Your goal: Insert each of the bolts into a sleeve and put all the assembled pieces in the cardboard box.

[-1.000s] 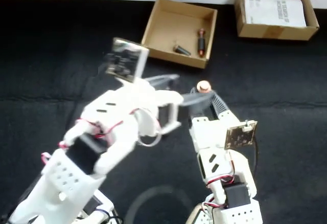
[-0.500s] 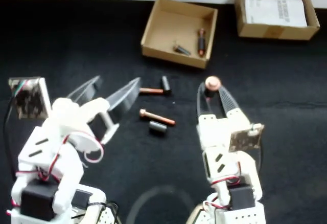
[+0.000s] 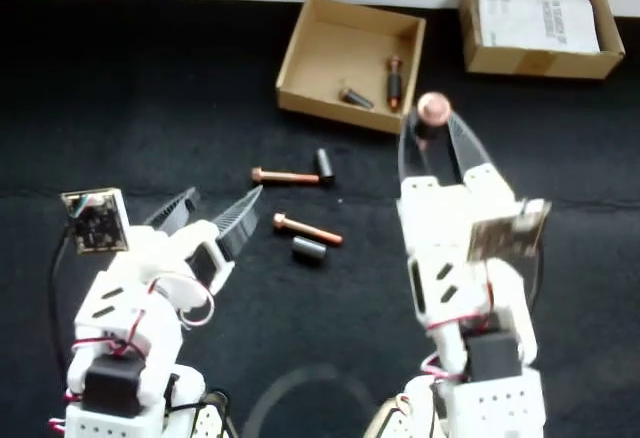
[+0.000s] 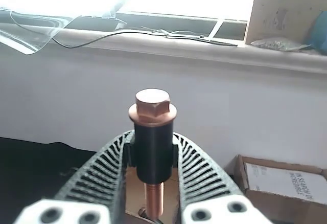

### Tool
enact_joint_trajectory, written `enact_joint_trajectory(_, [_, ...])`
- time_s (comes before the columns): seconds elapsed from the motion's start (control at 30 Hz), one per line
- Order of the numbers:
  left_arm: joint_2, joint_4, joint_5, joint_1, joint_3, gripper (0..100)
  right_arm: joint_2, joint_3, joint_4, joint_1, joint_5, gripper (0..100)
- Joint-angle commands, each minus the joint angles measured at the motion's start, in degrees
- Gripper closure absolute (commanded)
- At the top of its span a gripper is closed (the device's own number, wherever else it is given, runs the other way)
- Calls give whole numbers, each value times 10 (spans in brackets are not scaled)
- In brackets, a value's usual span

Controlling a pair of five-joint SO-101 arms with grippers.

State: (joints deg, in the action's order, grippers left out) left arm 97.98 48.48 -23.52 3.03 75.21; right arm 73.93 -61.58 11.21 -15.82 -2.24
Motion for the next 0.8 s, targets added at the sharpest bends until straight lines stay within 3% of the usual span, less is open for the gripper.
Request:
enact_joint_trajectory(0.0, [7, -50, 0, -15, 24, 681, -111, 104, -12, 9, 43, 992])
enact_joint_trajectory(0.27, [8, -84, 0, -20, 102, 681, -313, 212, -7, 8, 64, 992])
enact_joint_trajectory(0.53, [8, -98, -2, -102, 160, 681, -466, 418, 205, 10, 206, 992])
enact_joint_trajectory(0.77, [6, -174, -5, -153, 221, 681, -596, 551, 231, 8, 209, 992])
